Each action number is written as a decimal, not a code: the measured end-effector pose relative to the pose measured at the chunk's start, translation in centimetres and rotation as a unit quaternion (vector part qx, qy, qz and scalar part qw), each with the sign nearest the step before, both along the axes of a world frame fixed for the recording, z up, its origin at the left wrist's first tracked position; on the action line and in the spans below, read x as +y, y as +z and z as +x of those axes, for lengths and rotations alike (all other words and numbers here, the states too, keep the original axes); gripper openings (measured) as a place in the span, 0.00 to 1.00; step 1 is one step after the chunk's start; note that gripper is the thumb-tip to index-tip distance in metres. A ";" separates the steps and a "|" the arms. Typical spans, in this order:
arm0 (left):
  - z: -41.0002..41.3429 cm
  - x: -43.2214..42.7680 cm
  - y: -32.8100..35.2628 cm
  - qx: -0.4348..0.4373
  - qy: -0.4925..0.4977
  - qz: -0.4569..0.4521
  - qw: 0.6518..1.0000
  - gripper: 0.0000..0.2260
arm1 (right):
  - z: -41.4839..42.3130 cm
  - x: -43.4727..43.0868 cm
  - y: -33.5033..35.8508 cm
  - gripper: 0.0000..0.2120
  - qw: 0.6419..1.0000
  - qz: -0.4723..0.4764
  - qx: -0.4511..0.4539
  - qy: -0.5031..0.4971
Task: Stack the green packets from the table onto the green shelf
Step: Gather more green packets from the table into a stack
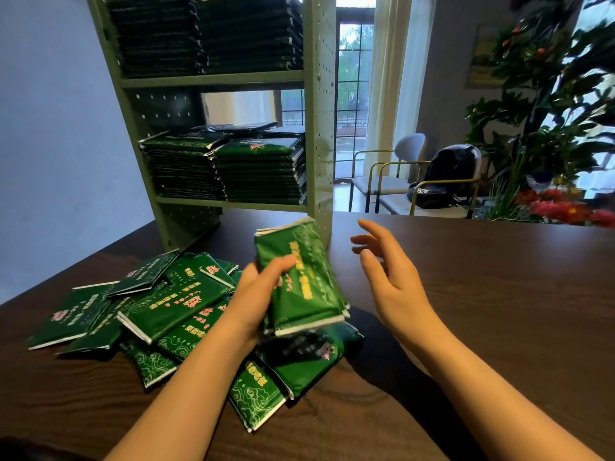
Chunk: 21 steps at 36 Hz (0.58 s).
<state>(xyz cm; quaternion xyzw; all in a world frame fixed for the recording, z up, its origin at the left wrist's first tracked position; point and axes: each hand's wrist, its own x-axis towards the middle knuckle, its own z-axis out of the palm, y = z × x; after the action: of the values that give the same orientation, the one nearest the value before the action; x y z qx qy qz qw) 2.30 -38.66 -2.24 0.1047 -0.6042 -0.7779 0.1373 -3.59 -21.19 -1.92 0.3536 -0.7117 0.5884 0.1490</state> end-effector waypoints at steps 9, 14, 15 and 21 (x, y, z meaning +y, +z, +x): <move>0.1 -2.3 0.3 0.021 0.088 0.137 0.986 0.13 | -0.5 -0.1 -2.1 0.21 0.939 0.293 -0.098 0.152; 0.3 -2.3 0.5 0.024 0.071 0.141 0.987 0.15 | 0.8 -0.9 -1.7 0.28 0.897 0.389 -0.037 0.204; 0.3 -2.3 0.4 0.022 0.069 0.139 0.988 0.15 | 1.0 -0.9 -1.3 0.28 0.891 0.403 -0.025 0.206; 0.2 -2.0 0.4 0.023 0.076 0.150 0.986 0.14 | 1.0 0.0 -0.1 0.32 0.857 0.491 0.043 0.152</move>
<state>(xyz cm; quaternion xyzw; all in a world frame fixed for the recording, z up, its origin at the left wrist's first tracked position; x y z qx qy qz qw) 2.55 -40.71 -1.81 0.1520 -0.4680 -0.8489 0.1929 -2.57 -21.23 -1.98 0.5093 -0.8388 0.1616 -0.1047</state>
